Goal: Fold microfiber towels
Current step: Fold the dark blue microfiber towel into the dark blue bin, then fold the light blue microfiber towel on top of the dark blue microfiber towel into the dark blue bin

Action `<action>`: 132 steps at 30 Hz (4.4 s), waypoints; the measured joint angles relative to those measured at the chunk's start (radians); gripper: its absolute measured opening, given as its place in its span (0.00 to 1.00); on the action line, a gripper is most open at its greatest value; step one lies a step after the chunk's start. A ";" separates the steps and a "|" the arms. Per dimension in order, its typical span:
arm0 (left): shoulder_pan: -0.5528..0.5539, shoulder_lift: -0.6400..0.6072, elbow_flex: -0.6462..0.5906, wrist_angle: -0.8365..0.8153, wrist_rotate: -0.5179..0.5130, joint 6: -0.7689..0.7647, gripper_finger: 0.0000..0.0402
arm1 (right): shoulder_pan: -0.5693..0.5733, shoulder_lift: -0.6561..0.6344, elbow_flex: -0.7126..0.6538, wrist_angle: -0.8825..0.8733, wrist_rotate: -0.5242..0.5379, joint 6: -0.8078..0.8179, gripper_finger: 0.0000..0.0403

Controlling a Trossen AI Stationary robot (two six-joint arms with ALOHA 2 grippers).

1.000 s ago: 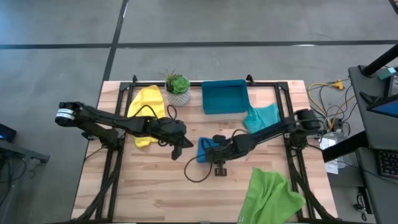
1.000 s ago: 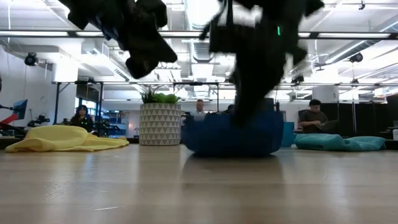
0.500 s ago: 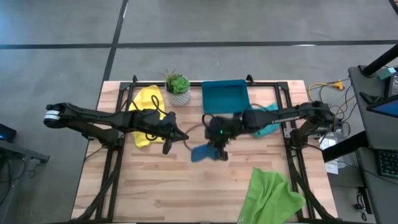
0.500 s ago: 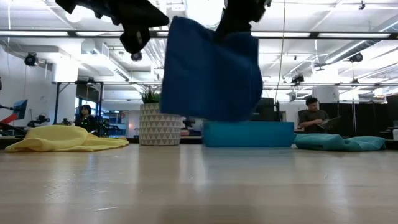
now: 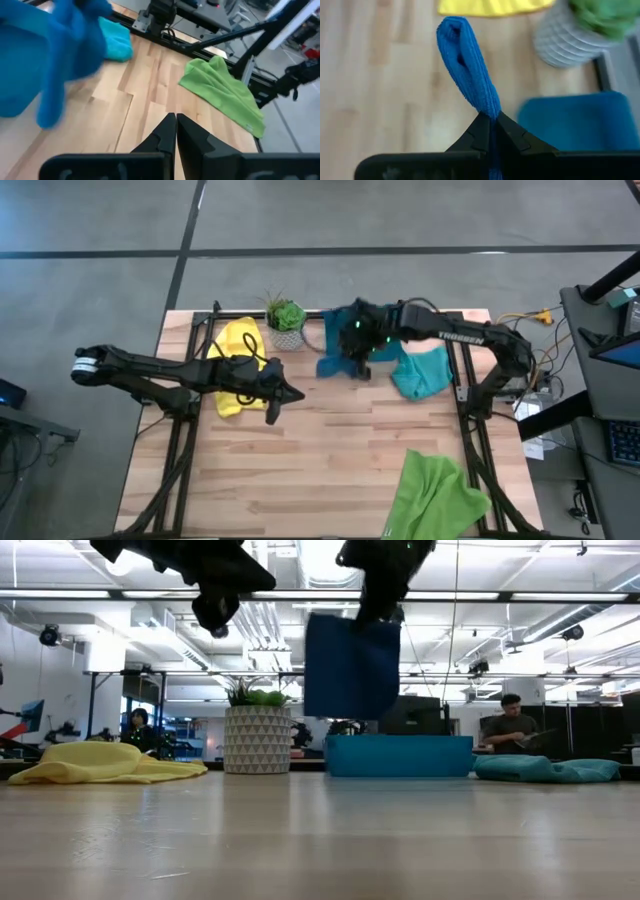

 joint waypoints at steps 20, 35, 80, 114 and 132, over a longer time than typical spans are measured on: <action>0.067 0.003 0.000 -0.003 -0.065 -0.007 0.00 | -0.331 0.194 0.053 0.192 0.158 -0.382 0.02; 0.111 0.003 0.000 -0.003 -0.067 -0.028 0.00 | -0.283 0.319 -0.060 0.152 0.096 -0.382 0.02; 0.110 0.006 -0.002 -0.004 -0.068 -0.028 0.00 | -0.351 0.303 -0.074 0.008 -0.133 -0.401 0.18; 0.140 0.067 0.002 0.018 -0.068 -0.057 0.00 | -0.376 0.430 -0.042 0.225 0.053 -0.267 0.02; 0.195 0.068 0.002 0.063 -0.072 0.076 0.00 | -0.490 -0.428 -0.639 0.177 -0.257 0.185 0.02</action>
